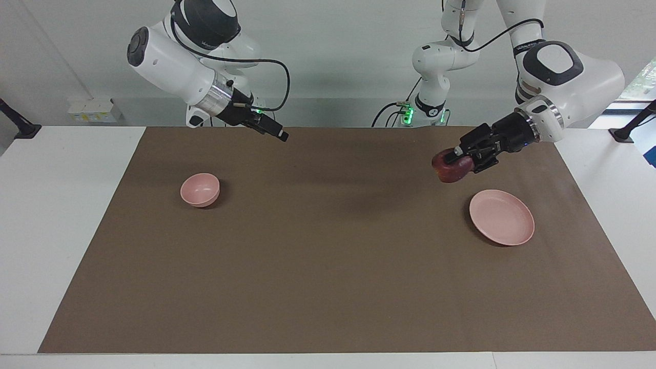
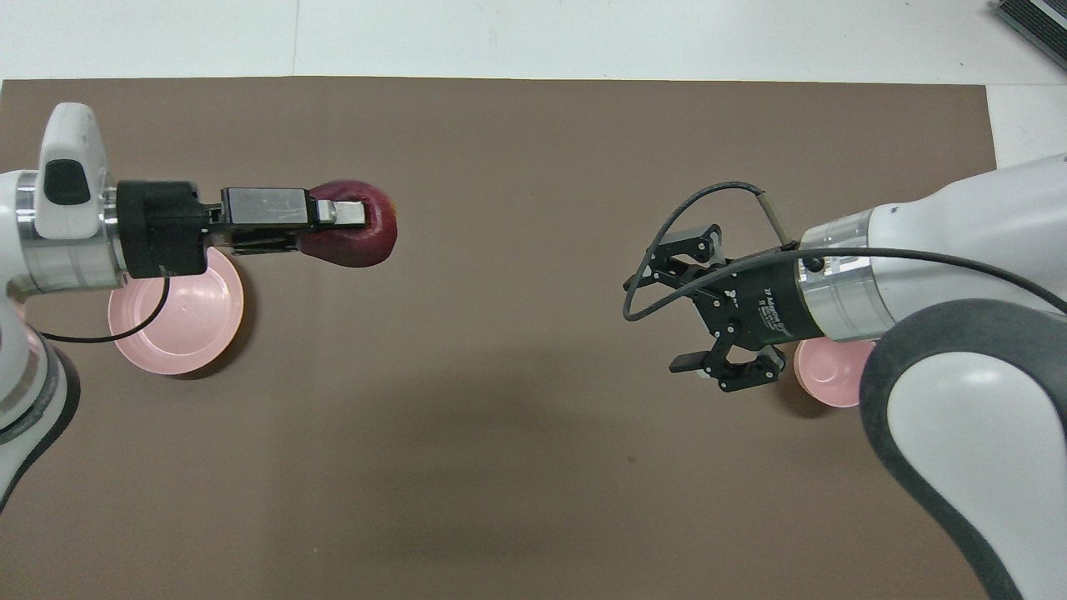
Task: Move apple from plate to bowl
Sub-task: 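Carry the apple toward the right gripper with the left gripper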
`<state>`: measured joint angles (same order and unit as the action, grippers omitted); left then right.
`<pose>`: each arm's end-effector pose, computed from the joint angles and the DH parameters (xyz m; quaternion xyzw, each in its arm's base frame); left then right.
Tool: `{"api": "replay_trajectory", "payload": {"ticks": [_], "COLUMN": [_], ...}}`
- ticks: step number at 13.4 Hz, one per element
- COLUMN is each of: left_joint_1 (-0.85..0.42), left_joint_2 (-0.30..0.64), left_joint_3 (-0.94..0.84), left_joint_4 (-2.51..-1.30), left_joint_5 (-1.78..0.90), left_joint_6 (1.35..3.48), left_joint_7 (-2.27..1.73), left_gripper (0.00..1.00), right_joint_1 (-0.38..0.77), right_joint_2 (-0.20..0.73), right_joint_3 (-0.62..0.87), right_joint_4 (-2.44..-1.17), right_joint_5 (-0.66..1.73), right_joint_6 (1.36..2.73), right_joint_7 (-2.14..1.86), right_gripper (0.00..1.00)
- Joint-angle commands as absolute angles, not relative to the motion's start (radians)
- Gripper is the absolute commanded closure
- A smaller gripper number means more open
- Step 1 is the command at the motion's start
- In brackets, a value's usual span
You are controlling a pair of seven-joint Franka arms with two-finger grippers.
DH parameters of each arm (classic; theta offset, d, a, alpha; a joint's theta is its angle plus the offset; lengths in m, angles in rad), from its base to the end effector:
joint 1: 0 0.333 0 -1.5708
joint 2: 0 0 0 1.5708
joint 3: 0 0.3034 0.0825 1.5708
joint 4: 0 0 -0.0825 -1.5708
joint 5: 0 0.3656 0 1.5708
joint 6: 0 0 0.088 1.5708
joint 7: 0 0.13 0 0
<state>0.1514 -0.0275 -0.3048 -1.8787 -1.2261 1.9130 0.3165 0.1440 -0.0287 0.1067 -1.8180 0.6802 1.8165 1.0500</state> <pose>0.5412 -0.1739 0.5500 0.8383 -0.0192 0.0698 0.5403 0.5116 0.1996 0.5348 -0.8389 0.4377 0.1854 0.2650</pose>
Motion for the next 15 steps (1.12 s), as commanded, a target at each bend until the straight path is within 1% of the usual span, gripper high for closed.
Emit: {"api": "replay_trajectory", "payload": {"ticks": [1,3,5,9,13,15], "left_joint_1": [0.066,0.011,-0.012,-0.055,-0.086,-0.097], "left_joint_2": [-0.064,-0.071,-0.08,-0.117,-0.12,-0.121], "left_joint_3": [-0.296,-0.298,-0.298,-0.298,-0.298,-0.298], "left_joint_4": [-1.917,-1.927,-1.939,-1.986,-1.987,-1.987], "left_joint_5": [-1.253,-1.253,-1.253,-1.252,-1.25,-1.25], "left_joint_6": [2.005,2.069,2.069,2.071,2.089,2.091], "left_joint_7": [0.336,0.336,0.334,0.336,0.334,0.333], "left_gripper": [1.0,1.0,1.0,1.0,1.0,1.0], "right_joint_1": [0.175,0.218,0.227,0.245,0.281,0.285], "right_joint_2": [0.04,0.06,0.06,0.087,0.083,0.087], "right_joint_3": [0.107,0.107,0.107,0.123,0.123,0.124], "right_joint_4": [-1.75,-1.737,-1.733,-1.686,-1.687,-1.686], "right_joint_5": [0.709,0.716,0.767,0.798,0.816,0.822], "right_joint_6": [1.839,1.891,1.923,1.888,1.91,1.96], "right_joint_7": [1.187,1.255,1.269,1.266,1.275,1.334], "right_gripper": [0.0,0.0,0.0,0.0,0.0,0.0]}}
